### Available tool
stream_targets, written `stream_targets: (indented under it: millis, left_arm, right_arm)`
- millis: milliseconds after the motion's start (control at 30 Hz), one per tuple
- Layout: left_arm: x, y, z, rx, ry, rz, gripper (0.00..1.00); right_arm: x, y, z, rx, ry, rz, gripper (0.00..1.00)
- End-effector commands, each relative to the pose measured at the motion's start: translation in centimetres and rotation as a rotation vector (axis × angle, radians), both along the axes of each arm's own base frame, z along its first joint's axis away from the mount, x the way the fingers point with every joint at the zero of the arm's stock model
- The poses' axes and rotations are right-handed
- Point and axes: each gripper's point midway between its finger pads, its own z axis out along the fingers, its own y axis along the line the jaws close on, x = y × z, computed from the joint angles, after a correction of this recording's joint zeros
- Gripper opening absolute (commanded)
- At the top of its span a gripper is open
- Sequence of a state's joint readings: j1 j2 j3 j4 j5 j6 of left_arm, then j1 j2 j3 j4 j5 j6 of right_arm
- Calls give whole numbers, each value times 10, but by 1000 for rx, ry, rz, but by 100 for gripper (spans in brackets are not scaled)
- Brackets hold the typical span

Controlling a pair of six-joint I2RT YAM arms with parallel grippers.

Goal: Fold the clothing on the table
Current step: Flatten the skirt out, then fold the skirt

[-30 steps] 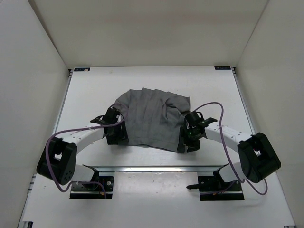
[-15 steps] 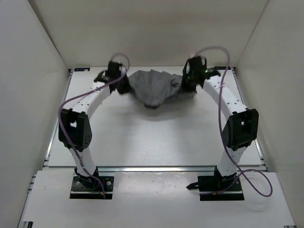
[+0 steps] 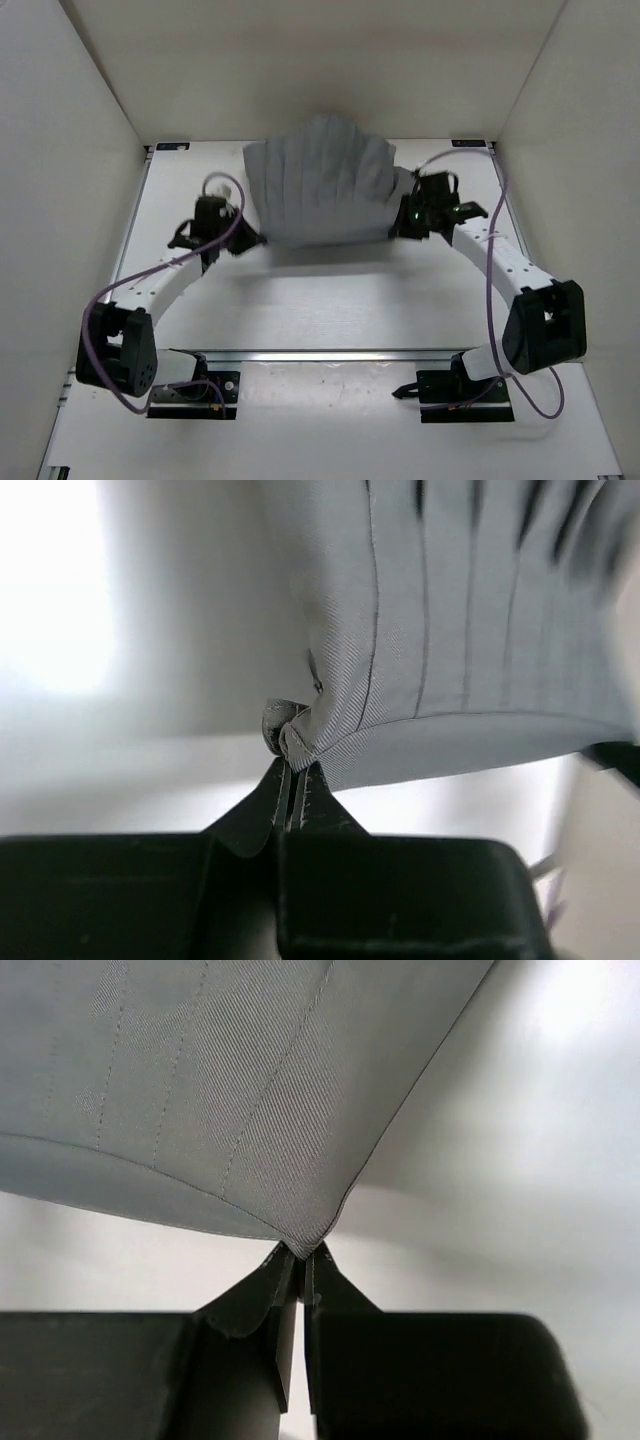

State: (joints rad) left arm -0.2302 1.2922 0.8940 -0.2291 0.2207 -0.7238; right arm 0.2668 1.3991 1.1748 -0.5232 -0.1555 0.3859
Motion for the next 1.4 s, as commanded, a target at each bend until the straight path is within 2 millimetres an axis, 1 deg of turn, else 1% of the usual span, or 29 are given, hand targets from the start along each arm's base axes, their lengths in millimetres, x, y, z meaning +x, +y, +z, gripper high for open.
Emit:
stream_targets:
  millis: [0, 33, 67, 133, 167, 233, 267, 300, 433, 567, 633, 700, 733, 800, 900, 933, 967, 1000, 1033, 1067, 1100, 1133, 1167, 1200, 1233, 1267, 1300, 1333, 1367]
  left_arm:
    - [-57, 12, -70, 53, 190, -29, 0]
    - [-77, 12, -86, 69, 226, -53, 0]
    - [-93, 14, -103, 81, 268, -62, 0]
    - [-114, 19, -112, 92, 296, -57, 0]
    - [-124, 22, -121, 104, 314, -59, 0]
    - [-140, 27, -128, 114, 344, -46, 0]
    - [-147, 26, -130, 105, 356, -53, 0]
    - [-151, 27, -134, 109, 370, -44, 0]
    - [-167, 21, -141, 118, 399, -68, 0]
    - [-191, 22, -154, 171, 475, -99, 0]
    - [-201, 21, -154, 185, 493, -124, 0]
    - [-212, 20, -149, 169, 492, -137, 0]
    - [-215, 19, -146, 157, 490, -138, 0]
    - [-219, 20, -133, 138, 453, -134, 0]
    - [-219, 21, -120, 111, 443, -121, 0]
    - [-213, 20, -110, 99, 427, -114, 0]
    - [-213, 19, -106, 100, 430, -130, 0]
    - [-202, 14, -89, 88, 398, -132, 0]
    - [-187, 11, -69, 88, 339, -130, 0]
    - [-174, 14, -66, 104, 339, -109, 0]
    - [-153, 11, -51, 101, 314, -98, 0]
    - [-125, 12, -41, 93, 308, -78, 0]
    - [-93, 14, -14, 62, 231, -63, 0]
    - [-68, 20, -26, 94, 260, -31, 0]
    - [-32, 18, -18, 100, 252, -15, 0]
    - [0, 21, 5, 105, 187, -4, 3]
    - [23, 23, -17, 99, 247, -13, 23]
    - [50, 6, -14, 7, 259, -74, 40]
    - [79, 5, -12, -63, 233, -83, 39]
  right_arm:
    - [-48, 4, -55, 13, 168, 70, 0]
    - [-69, 2, -76, -1, 237, 84, 0]
    - [-79, 1, -83, 1, 273, 84, 0]
    - [-124, -5, -118, -16, 421, 76, 0]
    - [-137, -1, -122, -3, 450, 101, 0]
    - [-169, -4, -140, -10, 532, 89, 0]
    - [-181, -6, -146, -22, 566, 81, 0]
    - [-186, -6, -150, -34, 571, 83, 0]
    - [-205, -13, -157, -39, 622, 63, 0]
    - [-215, -13, -156, -70, 646, 49, 0]
    - [-222, -11, -153, -69, 664, 61, 0]
    - [-235, -12, -150, -73, 681, 63, 0]
    - [-236, -11, -147, -70, 674, 72, 0]
    - [-246, -14, -143, -55, 678, 71, 1]
    - [-248, -17, -135, -8, 674, 79, 0]
    - [-246, -16, -130, 19, 672, 82, 0]
    - [-240, -14, -118, 32, 648, 96, 0]
    - [-229, -12, -106, 50, 616, 101, 0]
    - [-213, -8, -91, 74, 572, 102, 0]
    - [-199, -5, -84, 102, 539, 112, 0]
    - [-177, -2, -73, 106, 498, 128, 0]
    - [-150, -5, -52, 125, 434, 108, 0]
    - [-130, -11, -55, 107, 452, 89, 0]
    - [-94, -15, -45, 105, 409, 60, 0]
    - [-57, -18, -34, 98, 359, 42, 0]
    - [-35, -29, -29, 112, 342, 3, 0]
    - [2, -37, -20, 129, 306, -31, 5]
    - [30, -41, -15, 150, 285, -55, 24]
    - [54, -49, -15, 159, 272, -88, 37]
